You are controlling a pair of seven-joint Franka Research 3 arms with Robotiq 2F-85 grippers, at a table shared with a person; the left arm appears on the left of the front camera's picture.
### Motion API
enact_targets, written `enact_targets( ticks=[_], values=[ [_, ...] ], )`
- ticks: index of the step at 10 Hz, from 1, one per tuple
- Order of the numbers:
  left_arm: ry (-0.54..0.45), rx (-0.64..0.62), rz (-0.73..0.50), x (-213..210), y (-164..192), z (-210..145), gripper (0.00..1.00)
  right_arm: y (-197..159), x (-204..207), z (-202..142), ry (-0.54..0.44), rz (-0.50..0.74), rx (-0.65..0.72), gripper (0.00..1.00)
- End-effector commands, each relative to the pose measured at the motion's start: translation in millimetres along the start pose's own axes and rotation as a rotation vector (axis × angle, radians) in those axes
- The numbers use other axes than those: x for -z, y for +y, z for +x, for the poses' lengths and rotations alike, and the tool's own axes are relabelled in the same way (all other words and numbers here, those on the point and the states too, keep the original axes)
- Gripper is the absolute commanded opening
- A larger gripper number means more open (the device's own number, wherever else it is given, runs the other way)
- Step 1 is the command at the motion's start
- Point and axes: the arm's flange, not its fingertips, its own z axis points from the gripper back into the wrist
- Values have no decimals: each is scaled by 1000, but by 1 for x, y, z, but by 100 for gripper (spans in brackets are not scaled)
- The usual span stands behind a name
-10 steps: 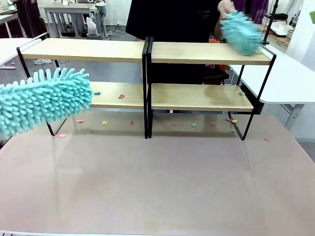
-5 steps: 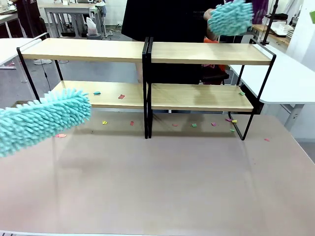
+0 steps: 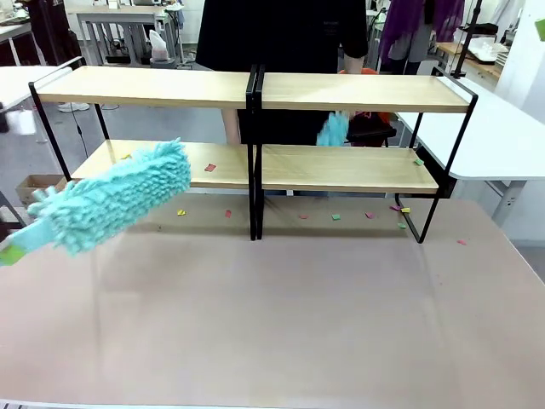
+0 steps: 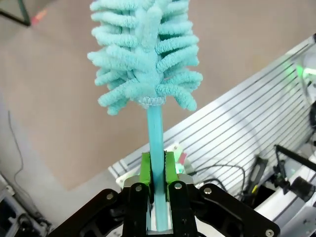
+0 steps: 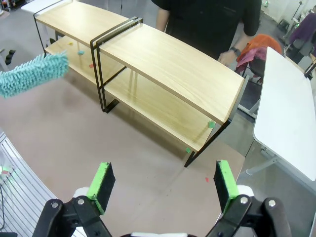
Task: Clean the shelves.
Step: Clean another randomly selected level of the Shelf with the Duster.
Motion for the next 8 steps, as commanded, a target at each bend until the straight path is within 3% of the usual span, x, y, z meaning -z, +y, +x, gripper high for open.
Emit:
enact_targets(
  ticks=[1, 2, 3, 5, 8],
  values=[
    [40, -3, 20, 2, 9, -16, 12, -1, 0, -1, -3, 12, 1, 100],
    [40, -3, 20, 2, 9, -16, 12, -1, 0, -1, -3, 12, 1, 100],
    [2, 2, -3, 0, -1, 3, 12, -1, 0, -1, -3, 12, 1, 100],
    [-42, -99, 88, 9, -10, 43, 12, -1, 0, -1, -3, 12, 1, 100],
    [-74, -156, 79, 25, -22, 91, 12, -1, 0, -1, -3, 12, 1, 100]
  ],
)
